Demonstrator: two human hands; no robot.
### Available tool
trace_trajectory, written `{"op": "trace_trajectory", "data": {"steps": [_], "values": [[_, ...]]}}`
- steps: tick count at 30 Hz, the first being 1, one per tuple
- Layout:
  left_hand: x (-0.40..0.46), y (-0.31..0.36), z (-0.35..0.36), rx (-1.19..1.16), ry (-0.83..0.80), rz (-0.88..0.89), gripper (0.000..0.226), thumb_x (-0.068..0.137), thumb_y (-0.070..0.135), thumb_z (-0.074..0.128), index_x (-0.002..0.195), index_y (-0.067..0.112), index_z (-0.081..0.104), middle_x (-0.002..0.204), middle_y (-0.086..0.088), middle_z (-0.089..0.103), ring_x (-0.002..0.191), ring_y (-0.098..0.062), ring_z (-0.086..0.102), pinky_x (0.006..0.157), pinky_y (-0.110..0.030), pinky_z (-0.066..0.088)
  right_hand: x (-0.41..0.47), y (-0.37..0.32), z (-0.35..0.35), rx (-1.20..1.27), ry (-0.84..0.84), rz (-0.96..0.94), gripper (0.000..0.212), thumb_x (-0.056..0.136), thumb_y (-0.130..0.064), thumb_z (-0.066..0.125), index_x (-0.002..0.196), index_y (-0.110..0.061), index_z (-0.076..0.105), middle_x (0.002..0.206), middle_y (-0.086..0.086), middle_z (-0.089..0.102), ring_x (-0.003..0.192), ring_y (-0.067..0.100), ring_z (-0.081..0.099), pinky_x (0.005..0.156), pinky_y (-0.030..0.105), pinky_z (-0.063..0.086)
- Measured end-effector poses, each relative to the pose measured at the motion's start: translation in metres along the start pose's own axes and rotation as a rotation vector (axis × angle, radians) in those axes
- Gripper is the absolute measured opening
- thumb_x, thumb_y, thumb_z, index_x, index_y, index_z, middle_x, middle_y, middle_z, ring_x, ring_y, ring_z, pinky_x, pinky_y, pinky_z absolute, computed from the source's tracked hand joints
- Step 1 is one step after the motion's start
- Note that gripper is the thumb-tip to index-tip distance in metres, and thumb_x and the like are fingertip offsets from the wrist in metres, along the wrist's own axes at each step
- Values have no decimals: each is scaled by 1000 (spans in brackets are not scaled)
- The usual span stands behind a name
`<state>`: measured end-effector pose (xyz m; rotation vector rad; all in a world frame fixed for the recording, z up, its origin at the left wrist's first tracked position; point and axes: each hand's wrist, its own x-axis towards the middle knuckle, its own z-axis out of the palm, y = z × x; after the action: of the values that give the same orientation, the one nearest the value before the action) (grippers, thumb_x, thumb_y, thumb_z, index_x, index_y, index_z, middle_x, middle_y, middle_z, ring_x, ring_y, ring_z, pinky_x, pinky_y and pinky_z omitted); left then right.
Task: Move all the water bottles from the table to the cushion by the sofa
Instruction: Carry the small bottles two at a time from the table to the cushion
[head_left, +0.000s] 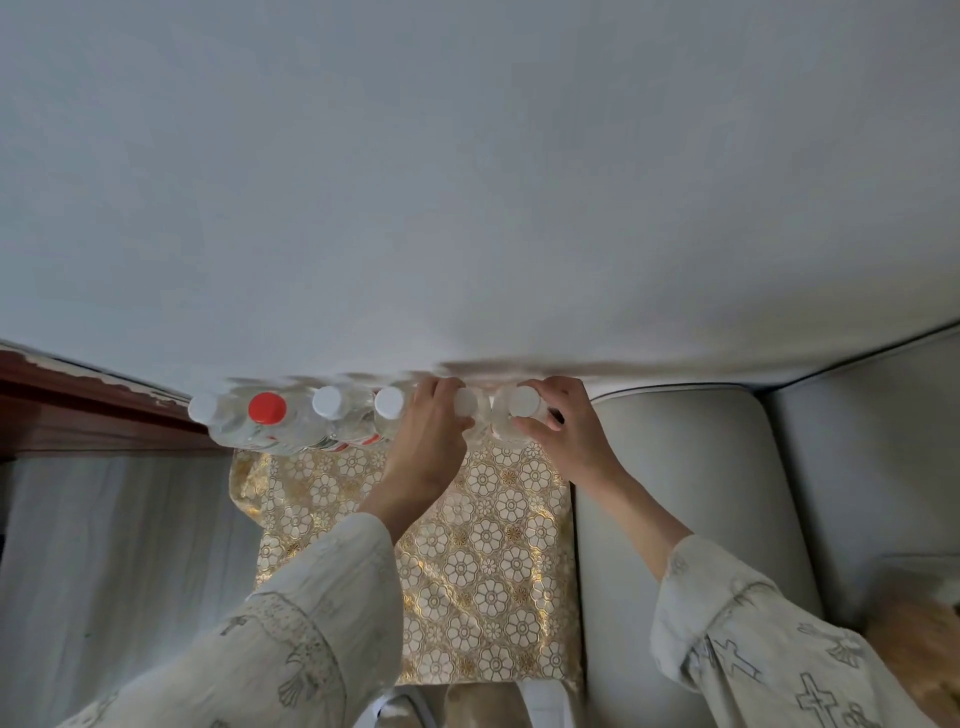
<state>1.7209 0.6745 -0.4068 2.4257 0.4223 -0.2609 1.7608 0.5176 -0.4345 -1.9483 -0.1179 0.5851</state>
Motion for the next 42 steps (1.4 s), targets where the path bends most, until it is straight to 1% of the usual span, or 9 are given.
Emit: {"op": "trace_trajectory", "data": {"steps": [5,9,18,22,27,33,37,40,42], "values": [[3,5,1,-65,56,-44,34,83,0,57,116,2,49,120,-17,49,99,-31,52,79,-31,39,5,0,-3,9,-67,-4,36,80,-14,65,115,-17,57,118,4,44,113,16,44,102,39,40],[3,6,-1,-102,61,-51,40,82,1,58,120,2,47,123,-17,49,106,-31,51,90,-35,40,7,1,-2,32,-73,-11,39,80,-16,64,116,-22,55,122,0,47,117,14,45,105,43,38],[-13,0,-7,-204,-41,-58,60,85,14,57,137,12,28,137,-13,41,125,-27,42,106,-48,37,-5,-5,-1,38,-15,61,59,81,-16,64,133,-20,38,136,0,47,111,9,46,93,28,40],[-37,3,-20,-248,-18,-73,56,86,17,55,135,10,30,139,-13,41,127,-27,41,105,-49,38,-26,-29,-7,-21,40,31,54,82,-20,61,132,-21,39,138,-1,43,127,11,39,106,39,37],[-104,2,-59,-356,52,-113,49,87,21,54,132,11,37,135,-9,47,122,-24,47,102,-41,42,-79,-83,5,-91,45,-59,40,87,-22,55,125,-16,46,128,0,51,119,13,47,98,32,41],[-235,-42,-112,-523,247,-271,39,89,23,52,128,16,45,125,0,56,112,-15,54,91,-26,43,-167,-148,73,-129,-240,-216,35,92,-22,48,126,-14,46,115,-5,55,99,1,51,73,-5,36],[-338,-88,-141,-598,492,-406,29,89,18,53,118,14,54,109,2,60,104,-17,59,82,-23,46,-225,-183,146,-195,-476,-317,37,92,-26,48,127,-17,44,109,-7,56,95,0,54,73,-4,37],[-426,-117,-155,-631,693,-458,24,88,12,53,112,10,57,103,1,61,96,-17,61,70,-4,43,-285,-206,204,-224,-646,-391,35,91,-27,49,125,-17,48,105,-8,56,91,-7,52,73,-2,40],[-491,-131,-160,-632,824,-508,23,88,11,54,110,8,58,99,1,61,91,-15,61,67,-1,41,-334,-217,241,-218,-757,-416,32,90,-23,52,121,-15,51,103,-1,60,88,-1,57,74,2,43]]}}
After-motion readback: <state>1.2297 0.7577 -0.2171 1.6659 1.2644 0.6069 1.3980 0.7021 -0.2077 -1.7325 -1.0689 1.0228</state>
